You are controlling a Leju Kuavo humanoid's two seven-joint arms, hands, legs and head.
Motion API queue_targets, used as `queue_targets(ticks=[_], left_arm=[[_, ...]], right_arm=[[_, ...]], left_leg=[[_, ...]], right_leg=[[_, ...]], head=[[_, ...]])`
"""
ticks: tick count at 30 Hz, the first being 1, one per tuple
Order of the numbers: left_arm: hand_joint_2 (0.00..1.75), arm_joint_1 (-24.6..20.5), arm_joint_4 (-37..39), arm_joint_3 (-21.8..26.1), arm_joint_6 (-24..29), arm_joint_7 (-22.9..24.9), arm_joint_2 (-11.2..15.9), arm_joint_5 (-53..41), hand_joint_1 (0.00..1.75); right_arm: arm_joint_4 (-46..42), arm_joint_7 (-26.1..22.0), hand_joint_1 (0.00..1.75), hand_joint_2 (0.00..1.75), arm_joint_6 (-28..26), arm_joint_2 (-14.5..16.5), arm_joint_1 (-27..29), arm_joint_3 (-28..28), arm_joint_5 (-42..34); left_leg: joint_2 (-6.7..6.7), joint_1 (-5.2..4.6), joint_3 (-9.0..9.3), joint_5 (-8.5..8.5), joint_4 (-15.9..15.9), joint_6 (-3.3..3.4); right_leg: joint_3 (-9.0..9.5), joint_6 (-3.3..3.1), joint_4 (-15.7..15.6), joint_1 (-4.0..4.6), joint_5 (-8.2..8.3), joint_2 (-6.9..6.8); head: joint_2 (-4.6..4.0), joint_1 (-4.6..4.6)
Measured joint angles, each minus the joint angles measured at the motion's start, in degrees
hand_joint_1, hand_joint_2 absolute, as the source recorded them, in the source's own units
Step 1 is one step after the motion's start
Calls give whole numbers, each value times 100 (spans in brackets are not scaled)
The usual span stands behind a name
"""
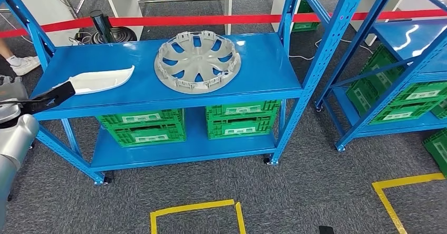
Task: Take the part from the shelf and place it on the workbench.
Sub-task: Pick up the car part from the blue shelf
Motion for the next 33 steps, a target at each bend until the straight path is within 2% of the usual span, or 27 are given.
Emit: queue_targets(ticks=[1, 2, 3, 4, 5, 7, 8, 10, 12, 14, 16, 17, 18, 19, 21, 22, 23, 26, 28, 29, 31, 32, 33], left_arm=[[0, 23, -1, 12, 37, -35, -33, 0, 0], [0, 52, -1, 22, 75, -74, -69, 1, 0], [0, 76, -2, 30, 107, -103, -104, 1, 0], [0, 94, -5, 32, 135, -131, -142, -1, 0], [0, 104, -11, 33, 164, -157, -181, -5, 0], [0, 107, -24, 33, 222, -205, -248, -19, 0], [0, 106, -28, 34, 251, -224, -276, -29, 0], [0, 105, -36, 35, 295, -254, -322, -51, 0], [0, 105, -65, 35, 317, -280, -363, -72, 0], [0, 85, -90, 35, 328, -315, -393, -89, 0], [0, 69, -92, 35, 343, -376, -424, -101, 0], [0, 73, -92, 35, 359, -414, -439, -104, 0], [0, 79, -92, 35, 385, -452, -453, -104, 0], [0, 83, -97, 35, 418, -482, -466, -105, 0], [0, 83, -110, 35, 488, -528, -485, -113, 0], [0, 80, -118, 35, 520, -542, -495, -120, 0], [0, 79, -121, 34, 551, -554, -508, -129, 0], [0, 89, -128, 33, 638, -580, -540, -151, 0], [0, 84, -148, 33, 713, -599, -563, -159, 0], [0, 77, -158, 32, 746, -604, -579, -161, 0], [0, 68, -164, 30, 781, -595, -606, -161, 0], [0, 67, -163, 27, 780, -583, -614, -161, 0], [0, 68, -162, 25, 774, -571, -617, -161, 0]], right_arm=[[0, -2, 0, 0, -4, -1, 5, -1, -2], [0, -3, 0, 0, -5, -1, 12, -3, -4], [0, -7, 0, 0, -3, -1, 17, -4, -6], [0, -14, 0, 0, 1, -1, 18, -6, -7], [0, -23, 0, 0, 5, -1, 17, -7, -7], [0, -38, 0, 0, 19, -1, 7, -9, -7], [1, -42, 0, 0, 26, -1, 4, -10, -7], [2, -45, 0, 0, 40, 3, -1, -14, -8], [2, -45, 0, 0, 46, 19, -6, -21, -10], [2, -46, 0, 0, 47, 38, -10, -32, -15], [2, -46, 0, 0, 50, 54, -7, -43, -23], [3, -44, 0, 0, 53, 66, -3, -45, -27], [4, -37, 0, 0, 56, 78, -1, -46, -31], [5, -27, 0, 0, 58, 91, 1, -47, -32], [9, -7, 0, 0, 60, 119, 3, -47, -33], [11, 3, 0, 0, 60, 129, 1, -48, -33], [13, 8, 0, 0, 59, 137, 1, -49, -33], [17, 18, 0, 0, 57, 150, 4, -49, -33], [19, 22, 0, 0, 57, 162, 4, -49, -32], [19, 25, 0, 0, 57, 165, 2, -49, -32], [20, 29, 0, 0, 57, 169, 9, -49, -32], [20, 31, 0, 0, 57, 169, 17, -49, -32], [21, 31, 0, 0, 58, 169, 24, -49, -32]], left_leg=[[-7, -5, 9, -13, 2, 14], [-18, -10, 21, -26, 5, 21], [-31, -12, 35, -41, 9, 22], [-46, -13, 56, -58, 14, 15], [-58, -13, 78, -80, 19, 2], [-76, -33, 106, -123, 33, -45], [-82, -42, 110, -139, 35, -75], [-90, -47, 119, -152, 16, -144], [-71, -34, 105, -197, 60, -213], [-40, -20, -86, -405, 465, -268], [-28, -14, -492, -688, 1222, -304], [-26, -12, -669, -738, 1504, -314], [-25, -12, -763, -682, 1605, -317], [-24, -12, -735, -514, 1463, -312], [-11, -15, -424, -71, 727, -278], [-3, -28, -258, 62, 365, -253], [2, -40, -149, 117, 134, -223], [-14, -52, -90, 75, 18, -123], [-18, -29, -55, 63, -9, -53], [-17, -20, -35, 54, -20, -21], [-17, -23, -17, 24, -16, 20], [-19, -25, -10, 9, -11, 28], [-24, -25, 2, -8, -4, 29]], right_leg=[[-227, 5, 377, -1, -107, 1], [-392, 3, 606, 0, -120, 2], [-452, -6, 614, 0, -22, 3], [-399, -23, 397, 1, 173, 4], [-252, -48, 6, 2, 422, 5], [60, -98, -717, 18, 727, 10], [145, -117, -906, 27, 770, 12], [178, -154, -975, 39, 742, 14], [222, -219, -1016, 20, 746, 10], [281, -281, -1051, -4, 739, 7], [316, -313, -1050, -5, 707, 9], [333, -317, -1046, -4, 689, 11], [354, -315, -1041, -4, 667, 14], [382, -308, -1035, -5, 641, 18], [450, -277, -1022, -2, 579, 24], [468, -252, -1010, 6, 551, 27], [472, -224, -1006, 13, 533, 27], [463, -135, -1015, 19, 505, 21], [397, -72, -844, 17, 395, 20], [273, -44, -589, 12, 270, 21], [-141, -9, 179, 1, -33, 21], [-340, 0, 499, -3, -112, 21], [-454, 2, 630, -7, -79, 21]], head=[[0, 2], [0, 2], [0, 3], [0, 4], [0, 5], [0, 4], [0, 4], [0, 4], [0, 2], [0, -8], [0, -11], [0, -11], [0, -11], [0, -11], [0, -10], [0, -11], [0, -8], [0, -6], [0, 0], [0, 2], [0, 5], [1, 5], [1, 7]])
